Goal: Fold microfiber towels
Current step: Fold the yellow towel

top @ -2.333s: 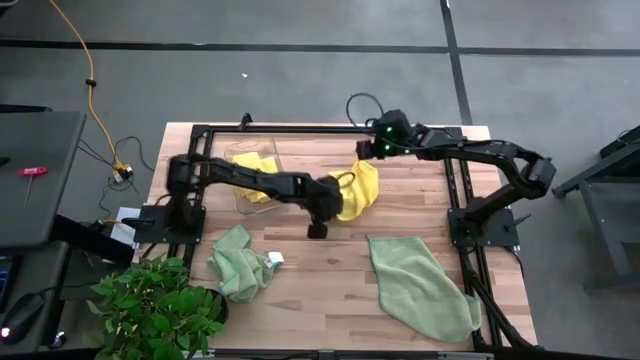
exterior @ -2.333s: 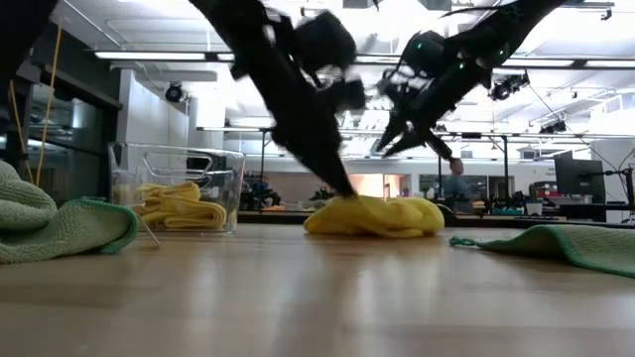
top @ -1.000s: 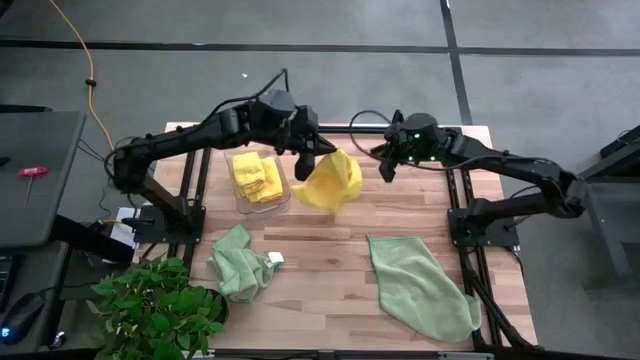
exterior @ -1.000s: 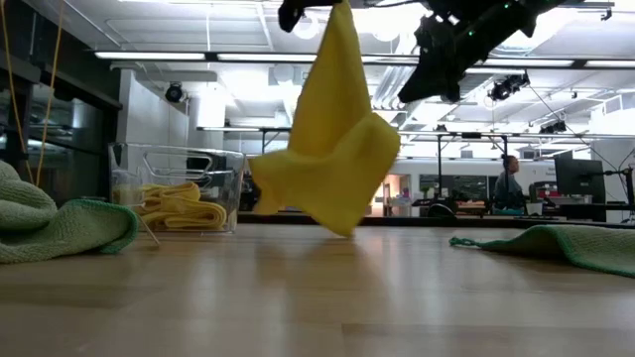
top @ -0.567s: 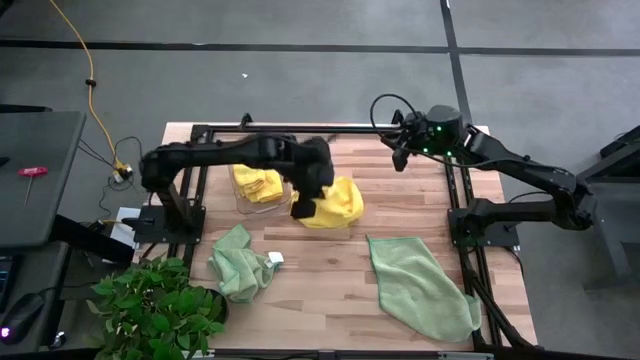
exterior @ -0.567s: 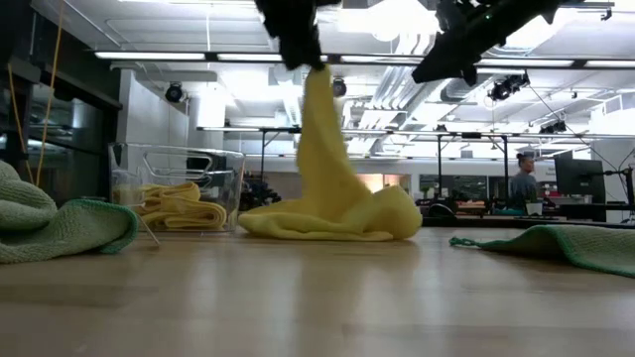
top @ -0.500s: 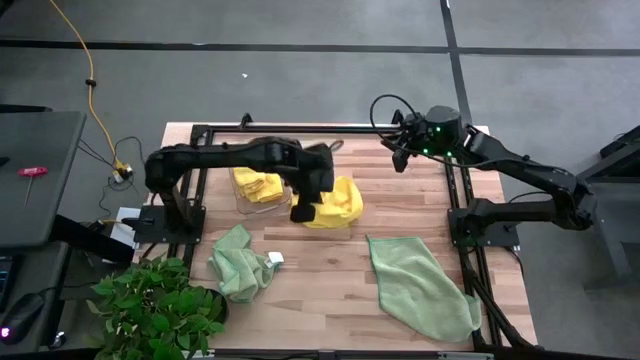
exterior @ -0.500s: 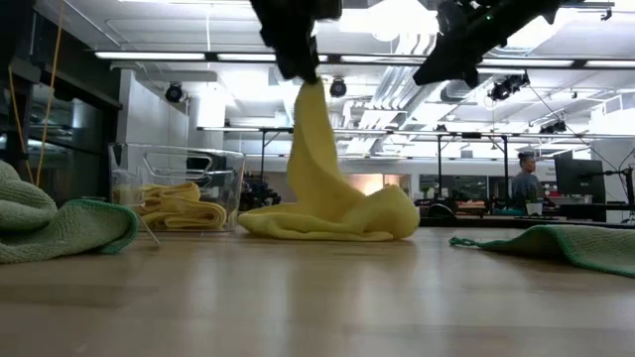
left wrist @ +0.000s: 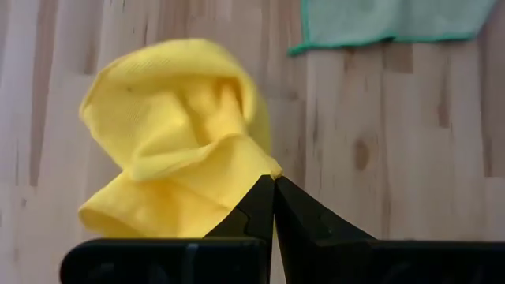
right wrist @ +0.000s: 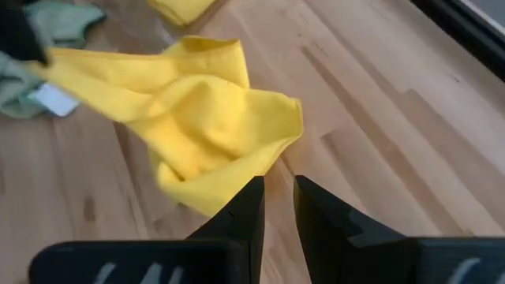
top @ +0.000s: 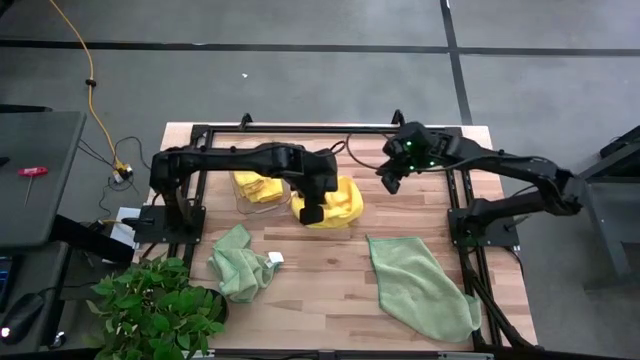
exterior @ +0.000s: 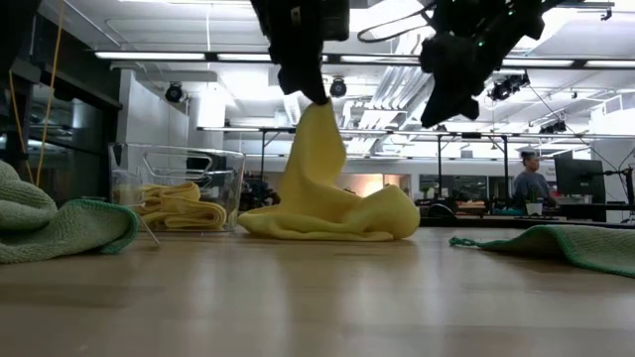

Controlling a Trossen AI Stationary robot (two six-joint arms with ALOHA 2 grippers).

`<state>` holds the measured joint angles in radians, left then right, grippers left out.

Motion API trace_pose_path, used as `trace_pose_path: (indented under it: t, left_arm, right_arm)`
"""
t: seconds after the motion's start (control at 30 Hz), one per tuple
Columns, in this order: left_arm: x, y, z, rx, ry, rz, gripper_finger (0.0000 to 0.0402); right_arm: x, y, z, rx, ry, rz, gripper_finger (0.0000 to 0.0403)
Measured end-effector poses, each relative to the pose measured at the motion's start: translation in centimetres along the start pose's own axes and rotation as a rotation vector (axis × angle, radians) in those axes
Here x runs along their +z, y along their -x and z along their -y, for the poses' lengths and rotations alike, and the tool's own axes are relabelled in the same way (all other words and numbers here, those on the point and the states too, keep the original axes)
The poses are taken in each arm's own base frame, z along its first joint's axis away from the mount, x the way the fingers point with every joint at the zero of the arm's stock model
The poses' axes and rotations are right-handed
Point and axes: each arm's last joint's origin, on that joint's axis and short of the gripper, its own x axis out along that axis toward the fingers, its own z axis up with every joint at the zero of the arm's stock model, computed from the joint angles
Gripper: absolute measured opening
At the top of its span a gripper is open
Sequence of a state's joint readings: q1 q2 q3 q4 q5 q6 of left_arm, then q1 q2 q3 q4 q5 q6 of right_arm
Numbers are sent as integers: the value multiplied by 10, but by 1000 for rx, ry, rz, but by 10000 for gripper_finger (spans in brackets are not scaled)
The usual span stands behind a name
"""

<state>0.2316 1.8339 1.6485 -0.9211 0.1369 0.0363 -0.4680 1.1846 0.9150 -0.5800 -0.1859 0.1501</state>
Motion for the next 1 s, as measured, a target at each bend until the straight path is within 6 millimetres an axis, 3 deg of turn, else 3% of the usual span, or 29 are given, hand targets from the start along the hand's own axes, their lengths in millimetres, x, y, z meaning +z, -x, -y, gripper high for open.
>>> trace_pose_path:
  t: [0.1, 0.17, 0.43, 0.57, 0.67, 0.8, 1.0]
  left_arm:
    - [1, 1, 2, 47, -35, 11, 0]
    - [0, 12, -5, 114, -59, 24, 0]
    - [27, 122, -62, 429, -102, 285, 0]
    - [46, 161, -68, 493, -144, 421, 0]
    - [57, 165, -54, 441, -233, 459, 0]
    - [56, 156, -22, 220, -366, 439, 0]
    - [36, 107, 10, -15, -381, 193, 0]
  right_arm:
    - [1, -9, 4, -42, 9, -19, 62]
    - [2, -9, 8, -78, 14, -7, 62]
    - [14, 16, 33, -171, -38, 170, 62]
    - [16, 27, 42, -196, -65, 218, 62]
    - [16, 30, 47, -206, -79, 227, 62]
    - [17, 31, 49, -211, -83, 244, 62]
    - [17, 31, 49, -195, -73, 246, 62]
